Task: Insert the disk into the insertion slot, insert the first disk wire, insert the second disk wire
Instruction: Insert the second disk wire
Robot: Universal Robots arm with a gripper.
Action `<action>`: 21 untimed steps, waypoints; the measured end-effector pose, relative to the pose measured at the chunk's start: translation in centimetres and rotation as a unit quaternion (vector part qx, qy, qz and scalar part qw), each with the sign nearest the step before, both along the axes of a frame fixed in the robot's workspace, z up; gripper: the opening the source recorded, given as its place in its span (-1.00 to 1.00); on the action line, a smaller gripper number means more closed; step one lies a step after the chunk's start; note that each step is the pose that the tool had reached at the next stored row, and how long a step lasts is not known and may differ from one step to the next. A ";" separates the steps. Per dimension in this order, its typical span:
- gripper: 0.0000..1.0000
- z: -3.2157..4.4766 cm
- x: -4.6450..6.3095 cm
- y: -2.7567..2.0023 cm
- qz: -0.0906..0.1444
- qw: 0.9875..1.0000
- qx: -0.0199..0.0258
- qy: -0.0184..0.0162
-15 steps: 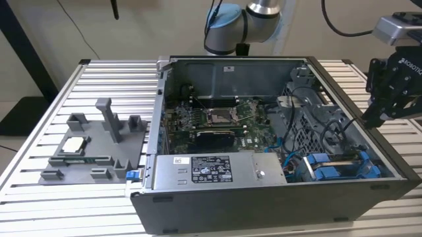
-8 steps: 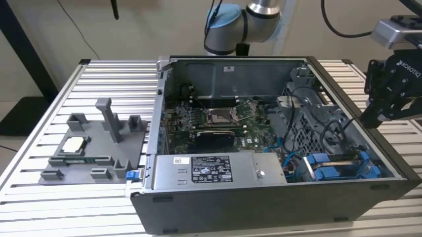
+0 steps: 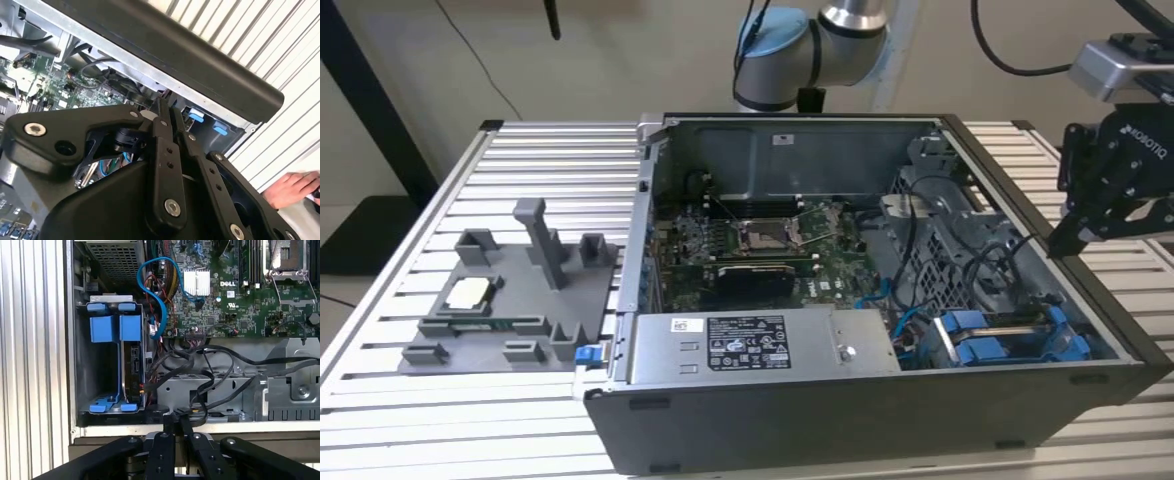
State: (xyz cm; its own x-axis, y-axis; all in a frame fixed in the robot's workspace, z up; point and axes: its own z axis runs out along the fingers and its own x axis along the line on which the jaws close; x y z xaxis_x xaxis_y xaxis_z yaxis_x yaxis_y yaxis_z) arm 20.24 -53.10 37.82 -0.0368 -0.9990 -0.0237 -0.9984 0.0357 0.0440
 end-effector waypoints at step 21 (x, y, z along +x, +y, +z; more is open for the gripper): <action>-0.68 1.64 -3.7 -0.05 -0.002 1.000 0.000 -0.007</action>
